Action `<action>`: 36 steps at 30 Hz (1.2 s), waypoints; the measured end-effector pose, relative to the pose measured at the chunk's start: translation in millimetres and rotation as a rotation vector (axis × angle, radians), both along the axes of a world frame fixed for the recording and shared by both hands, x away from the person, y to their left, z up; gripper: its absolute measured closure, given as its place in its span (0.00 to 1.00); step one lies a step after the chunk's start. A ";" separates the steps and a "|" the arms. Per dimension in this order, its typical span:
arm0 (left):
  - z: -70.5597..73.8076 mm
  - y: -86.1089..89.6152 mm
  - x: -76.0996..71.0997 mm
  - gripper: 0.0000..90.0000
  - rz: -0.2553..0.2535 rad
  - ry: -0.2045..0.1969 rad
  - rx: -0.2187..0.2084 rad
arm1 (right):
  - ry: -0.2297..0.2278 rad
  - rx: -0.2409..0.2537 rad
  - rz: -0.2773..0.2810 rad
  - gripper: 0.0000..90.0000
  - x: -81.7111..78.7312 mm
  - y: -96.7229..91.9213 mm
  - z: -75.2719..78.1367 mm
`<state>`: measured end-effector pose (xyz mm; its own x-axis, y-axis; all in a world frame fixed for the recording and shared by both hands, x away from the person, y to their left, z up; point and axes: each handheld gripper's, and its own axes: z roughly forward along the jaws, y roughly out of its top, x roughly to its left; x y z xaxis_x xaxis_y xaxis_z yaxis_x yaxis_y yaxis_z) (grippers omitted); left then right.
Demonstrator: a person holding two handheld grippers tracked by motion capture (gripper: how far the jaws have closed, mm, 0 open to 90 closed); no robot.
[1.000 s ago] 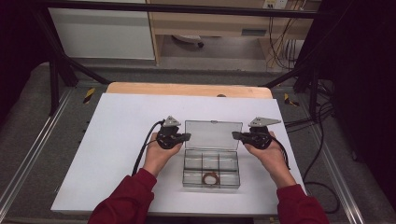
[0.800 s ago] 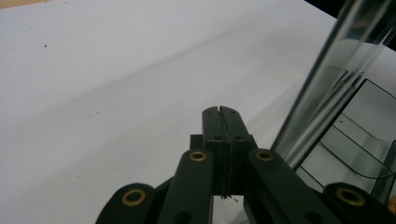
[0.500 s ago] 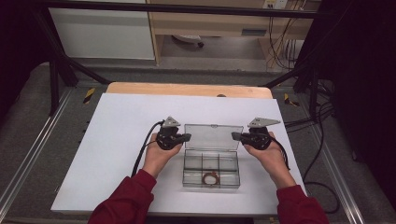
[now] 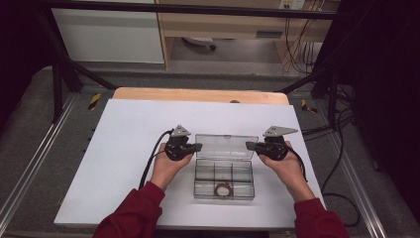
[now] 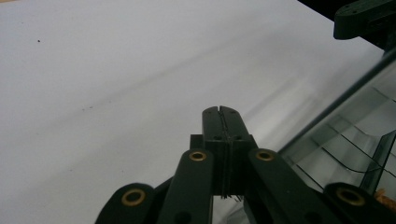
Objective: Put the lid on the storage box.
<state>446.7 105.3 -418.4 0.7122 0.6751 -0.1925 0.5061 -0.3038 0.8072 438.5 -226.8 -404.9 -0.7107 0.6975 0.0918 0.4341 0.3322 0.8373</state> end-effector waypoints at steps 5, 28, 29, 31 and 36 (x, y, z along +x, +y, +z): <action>0.6 0.8 -1.3 1.00 -0.004 0.002 -0.006 | 0.007 0.005 0.001 1.00 -2.7 -0.2 -0.4; 7.5 16.8 -15.8 1.00 -0.014 -0.015 -0.027 | -0.020 -0.014 0.025 1.00 -21.9 3.4 3.4; 8.1 16.9 -16.2 1.00 -0.015 -0.016 -0.026 | -0.025 -0.015 0.025 1.00 -22.1 4.3 4.0; 9.1 16.7 -16.8 1.00 -0.016 -0.020 -0.026 | -0.032 -0.013 0.023 1.00 -22.5 6.0 5.4; 11.8 16.6 -18.4 1.00 -0.015 -0.028 -0.026 | -0.045 -0.012 0.019 1.00 -22.9 9.9 9.2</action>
